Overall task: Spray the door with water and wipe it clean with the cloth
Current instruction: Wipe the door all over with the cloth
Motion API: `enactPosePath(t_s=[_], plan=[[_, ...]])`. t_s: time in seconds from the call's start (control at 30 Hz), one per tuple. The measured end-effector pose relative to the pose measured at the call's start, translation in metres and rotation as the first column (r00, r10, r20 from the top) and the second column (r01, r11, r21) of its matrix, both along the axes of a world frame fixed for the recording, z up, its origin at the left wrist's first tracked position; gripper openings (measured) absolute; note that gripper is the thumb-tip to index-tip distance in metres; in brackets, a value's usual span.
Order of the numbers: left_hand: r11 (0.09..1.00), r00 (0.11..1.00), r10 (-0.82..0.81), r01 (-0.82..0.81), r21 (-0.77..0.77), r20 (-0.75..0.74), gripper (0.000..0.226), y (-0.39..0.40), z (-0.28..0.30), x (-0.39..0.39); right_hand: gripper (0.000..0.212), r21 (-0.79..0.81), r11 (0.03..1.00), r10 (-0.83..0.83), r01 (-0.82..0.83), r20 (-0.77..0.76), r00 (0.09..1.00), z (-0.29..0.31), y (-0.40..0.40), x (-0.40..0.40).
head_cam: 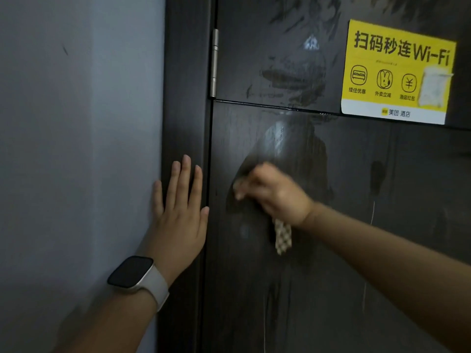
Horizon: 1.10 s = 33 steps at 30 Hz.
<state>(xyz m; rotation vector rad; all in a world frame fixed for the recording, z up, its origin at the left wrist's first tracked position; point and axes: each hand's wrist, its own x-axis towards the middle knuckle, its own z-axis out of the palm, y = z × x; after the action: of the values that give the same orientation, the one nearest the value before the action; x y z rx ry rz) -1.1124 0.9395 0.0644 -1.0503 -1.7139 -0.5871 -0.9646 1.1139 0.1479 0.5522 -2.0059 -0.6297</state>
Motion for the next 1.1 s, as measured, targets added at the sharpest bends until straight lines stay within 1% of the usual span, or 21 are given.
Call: enactPosePath(t_s=[0.03, 0.1, 0.13, 0.17, 0.2, 0.23, 0.27, 0.3, 0.37, 0.43, 0.5, 0.6, 0.67, 0.73, 0.8, 0.87, 0.9, 0.93, 0.97, 1.0, 1.1], plan=[[1.000, 1.000, -0.003, 0.003, -0.003, 0.003, 0.070, 0.000, 0.000, 0.000, 0.030, -0.075, 0.997, 0.004, -0.013, -0.114, 0.993, 0.022, 0.003, 0.000], [1.000, 1.000, -0.009, 0.009, -0.002, 0.004, 0.070, 0.001, 0.000, 0.000, 0.024, -0.320, 0.946, -0.077, -0.052, -0.377, 0.923, 0.064, 0.004, -0.003], [1.000, 1.000, -0.009, 0.009, -0.002, 0.002, 0.070, 0.001, 0.000, 0.000, 0.022, -0.433, 0.897, -0.131, -0.094, -0.461, 0.878, 0.077, 0.002, -0.008], [1.000, 1.000, -0.002, 0.002, -0.004, 0.000, 0.070, 0.002, 0.000, 0.000, 0.020, -0.493, 0.861, -0.165, -0.127, -0.505, 0.847, 0.080, -0.003, -0.014], [1.000, 1.000, 0.007, -0.007, -0.007, 0.001, 0.070, 0.003, 0.000, 0.000, 0.020, -0.498, 0.857, -0.169, -0.135, -0.519, 0.838, 0.075, -0.008, -0.022], [1.000, 1.000, 0.013, -0.013, -0.008, 0.004, 0.071, 0.003, 0.000, 0.000, 0.020, -0.440, 0.891, -0.137, -0.113, -0.497, 0.857, 0.062, -0.014, -0.027], [1.000, 1.000, 0.016, -0.016, -0.004, 0.007, 0.071, 0.003, -0.001, 0.000, 0.020, -0.331, 0.940, -0.080, -0.079, -0.441, 0.894, 0.044, -0.018, -0.031], [1.000, 1.000, 0.015, -0.015, -0.001, 0.009, 0.071, 0.002, -0.001, 0.000, 0.021, -0.226, 0.973, -0.036, -0.046, -0.347, 0.937, 0.024, -0.022, -0.032], [1.000, 1.000, 0.011, -0.011, -0.007, 0.010, 0.071, 0.002, -0.001, 0.000, 0.025, -0.083, 0.996, -0.028, 0.015, -0.165, 0.986, -0.006, -0.023, -0.024], [1.000, 1.000, 0.007, -0.007, -0.007, 0.003, 0.071, 0.002, -0.001, -0.001, 0.031, 0.002, 0.999, -0.048, 0.048, -0.067, 0.997, 0.002, -0.019, -0.018], [1.000, 1.000, 0.013, -0.013, -0.010, 0.009, 0.070, 0.003, 0.000, -0.001, 0.032, -0.017, 0.998, -0.055, 0.054, -0.087, 0.995, 0.027, -0.020, -0.020], [0.999, 0.999, 0.035, -0.035, -0.009, 0.014, 0.071, 0.003, -0.001, 0.000, 0.031, -0.120, 0.993, -0.027, -0.004, -0.252, 0.967, 0.068, -0.029, -0.032], [0.999, 0.999, 0.040, -0.040, -0.015, 0.009, 0.070, 0.004, 0.000, 0.001, 0.022, -0.196, 0.980, -0.049, -0.017, -0.328, 0.943, 0.073, -0.036, -0.043], [0.999, 0.999, 0.029, -0.029, -0.015, 0.013, 0.070, 0.005, 0.000, 0.001, 0.020, -0.251, 0.967, -0.051, -0.041, -0.349, 0.936, 0.056, -0.036, -0.047], [1.000, 1.000, 0.007, -0.007, -0.005, 0.012, 0.070, 0.004, -0.001, -0.001, 0.022, -0.163, 0.986, -0.012, -0.026, -0.230, 0.973, 0.023, -0.033, -0.042], [1.000, 1.000, -0.016, 0.016, -0.002, 0.006, 0.072, 0.003, 0.000, -0.001, 0.029, -0.005, 1.000, -0.026, 0.026, -0.024, 0.999, -0.005, -0.031, -0.031], [1.000, 1.000, -0.023, 0.023, -0.001, 0.003, 0.074, 0.002, 0.000, 0.000, 0.032, 0.061, 0.997, -0.047, 0.044, 0.047, 0.998, -0.004, -0.029, -0.027], [1.000, 1.000, -0.023, 0.023, -0.001, -0.003, 0.076, 0.002, 0.000, 0.000, 0.034, 0.106, 0.993, -0.060, 0.052, 0.075, 0.995, 0.005, -0.028, -0.024], [1.000, 1.000, -0.018, 0.018, -0.004, -0.008, 0.077, 0.002, 0.000, 0.000, 0.034, 0.113, 0.992, -0.061, 0.055, 0.053, 0.997, 0.020, -0.029, -0.025], [1.000, 1.000, -0.012, 0.011, -0.008, -0.009, 0.079, 0.001, 0.000, 0.000, 0.031, 0.081, 0.995, -0.049, 0.050, -0.014, 0.999, 0.038, -0.029, -0.028], [1.000, 1.000, -0.010, 0.010, -0.020, 0.005, 0.079, 0.001, -0.001, -0.001, 0.025, -0.149, 0.989, -0.061, 0.015, -0.313, 0.948, 0.091, -0.038, -0.039]])
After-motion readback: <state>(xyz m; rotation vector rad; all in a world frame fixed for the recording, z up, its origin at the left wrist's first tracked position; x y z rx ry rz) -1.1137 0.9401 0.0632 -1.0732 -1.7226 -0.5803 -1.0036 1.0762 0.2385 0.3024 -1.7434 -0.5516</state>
